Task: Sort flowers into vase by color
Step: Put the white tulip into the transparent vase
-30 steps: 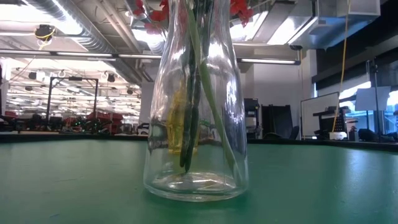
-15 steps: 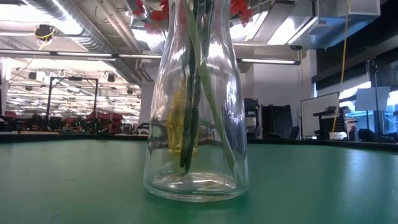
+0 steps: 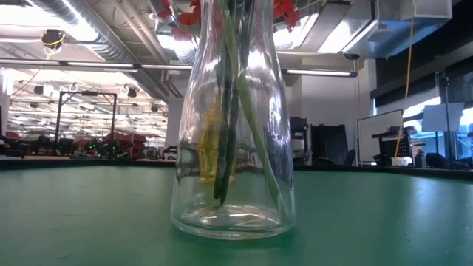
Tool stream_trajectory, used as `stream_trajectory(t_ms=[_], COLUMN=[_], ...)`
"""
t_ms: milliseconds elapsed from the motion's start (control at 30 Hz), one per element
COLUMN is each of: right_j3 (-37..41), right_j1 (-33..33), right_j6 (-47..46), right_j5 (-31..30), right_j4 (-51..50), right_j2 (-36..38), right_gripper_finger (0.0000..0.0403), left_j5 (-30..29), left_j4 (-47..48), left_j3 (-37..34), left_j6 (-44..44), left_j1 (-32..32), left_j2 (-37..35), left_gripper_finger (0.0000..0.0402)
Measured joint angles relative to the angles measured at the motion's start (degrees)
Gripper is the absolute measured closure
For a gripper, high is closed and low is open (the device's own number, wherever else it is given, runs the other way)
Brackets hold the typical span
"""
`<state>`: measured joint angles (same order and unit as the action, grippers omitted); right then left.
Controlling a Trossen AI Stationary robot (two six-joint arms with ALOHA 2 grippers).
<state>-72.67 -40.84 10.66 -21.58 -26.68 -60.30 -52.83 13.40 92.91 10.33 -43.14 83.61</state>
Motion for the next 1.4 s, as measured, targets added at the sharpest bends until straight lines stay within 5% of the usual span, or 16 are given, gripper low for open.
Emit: stream_trajectory(t_ms=[167,300,533,700,900,1400], right_j3=[13.6,22.2,32.0,34.5,35.0,35.0], right_j1=[0.0,0.0,0.0,0.0,0.0,0.0], right_j6=[2.6,2.6,1.5,1.3,1.2,-0.2], right_j5=[3.8,3.2,3.2,3.2,3.1,2.1], right_j4=[16.3,23.9,31.1,31.1,31.3,31.2], right_j2=[7.0,13.8,20.6,22.9,22.7,21.1], right_gripper_finger=[0.0266,0.0276,0.0276,0.0276,0.0276,0.0276], left_j5=[-7.9,-8.2,0.2,8.6,22.0,31.0], left_j4=[-14.8,-31.8,-61.5,-74.5,-79.6,-80.3], left_j3=[-5.4,-13.5,-28.2,-31.6,-31.0,-30.9], left_j6=[-7.9,-14.1,-22.6,-28.0,-30.9,-23.5], left_j1=[-7.3,-10.2,-11.8,-11.3,-8.0,4.8], left_j2=[3.0,3.8,3.8,3.9,3.8,11.4], left_gripper_finger=[0.0402,0.0401,0.0401,0.0401,0.0401,0.0401])
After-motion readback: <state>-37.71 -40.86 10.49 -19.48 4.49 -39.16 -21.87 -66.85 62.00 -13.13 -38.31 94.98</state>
